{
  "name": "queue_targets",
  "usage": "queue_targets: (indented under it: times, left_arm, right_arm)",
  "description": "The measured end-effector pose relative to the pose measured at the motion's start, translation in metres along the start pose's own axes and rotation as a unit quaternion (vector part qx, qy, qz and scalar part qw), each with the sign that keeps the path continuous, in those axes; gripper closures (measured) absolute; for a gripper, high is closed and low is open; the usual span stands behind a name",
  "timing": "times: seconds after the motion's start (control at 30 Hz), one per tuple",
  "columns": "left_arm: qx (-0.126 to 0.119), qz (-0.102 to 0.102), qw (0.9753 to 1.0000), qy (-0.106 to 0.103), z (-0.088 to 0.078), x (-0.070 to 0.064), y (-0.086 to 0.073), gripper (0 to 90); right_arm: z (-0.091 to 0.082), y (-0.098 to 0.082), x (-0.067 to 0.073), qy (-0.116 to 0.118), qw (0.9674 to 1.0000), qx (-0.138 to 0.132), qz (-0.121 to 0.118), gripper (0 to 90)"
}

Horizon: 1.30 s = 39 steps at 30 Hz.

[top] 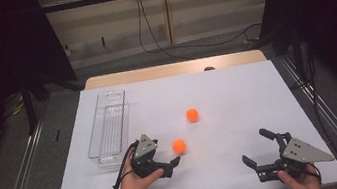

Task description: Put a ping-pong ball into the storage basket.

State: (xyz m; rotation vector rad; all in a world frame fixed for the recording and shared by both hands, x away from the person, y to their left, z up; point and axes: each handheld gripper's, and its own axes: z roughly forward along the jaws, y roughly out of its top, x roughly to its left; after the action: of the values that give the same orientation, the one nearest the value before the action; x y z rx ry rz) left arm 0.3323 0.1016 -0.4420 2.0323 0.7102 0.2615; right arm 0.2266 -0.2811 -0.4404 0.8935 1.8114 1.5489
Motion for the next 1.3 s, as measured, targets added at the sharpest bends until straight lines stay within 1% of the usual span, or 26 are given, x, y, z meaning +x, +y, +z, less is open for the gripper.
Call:
queue_targets:
  times: [0.07, 0.17, 0.27, 0.37, 0.43, 0.5, 0.57, 0.87, 0.97, 1.23, 1.3]
  left_arm:
    - [0.002, -0.004, 1.0, -0.001, 0.001, 0.0, 0.0, 2.7]
    - [0.004, -0.001, 1.0, -0.001, 0.002, 0.0, 0.0, 2.7]
    - [0.003, -0.004, 1.0, -0.001, 0.003, -0.001, 0.0, 2.7]
    - [0.008, -0.001, 1.0, -0.002, 0.004, -0.001, 0.0, 2.7]
    - [0.008, -0.005, 1.0, -0.003, 0.005, -0.001, 0.0, 2.7]
    - [0.01, -0.001, 1.0, -0.001, 0.006, 0.0, 0.001, 2.8]
    - [0.008, -0.006, 0.9999, -0.003, 0.007, -0.001, 0.0, 2.7]
    - [0.013, -0.004, 0.9999, -0.005, 0.009, -0.001, 0.002, 2.8]
    - [0.012, -0.009, 0.9999, -0.006, 0.01, -0.001, 0.002, 2.8]
    - [0.016, -0.01, 0.9998, -0.003, 0.011, -0.001, 0.003, 2.8]
    - [0.016, -0.014, 0.9998, -0.002, 0.011, 0.0, 0.004, 2.8]
  right_arm:
    - [0.0, 0.0, 0.0, 0.0, 1.0, -0.001, 0.0, 1.3]
    - [0.0, 0.0, 0.0, -0.001, 1.0, -0.001, 0.001, 1.3]
    - [0.0, 0.0, 0.0, 0.0, 1.0, -0.001, 0.0, 1.3]
    - [0.0, 0.0, 0.0, 0.0, 1.0, -0.001, 0.0, 1.3]
    - [0.0, 0.0, 0.0, 0.0, 1.0, -0.001, 0.0, 1.3]
    - [0.0, 0.0, 0.0, -0.001, 1.0, -0.001, 0.0, 1.3]
    - [0.0, 0.0, 0.0, 0.0, 1.0, -0.001, 0.0, 1.3]
    - [0.0, 0.0, 0.0, 0.0, 1.0, -0.001, 0.0, 1.3]
    - [0.0, 0.0, 0.0, 0.0, 1.0, -0.001, 0.001, 1.3]
    - [0.001, 0.0, 0.0, 0.0, 1.0, 0.0, 0.0, 1.3]
    - [0.001, 0.0, 0.0, 0.0, 1.0, -0.001, 0.001, 1.3]
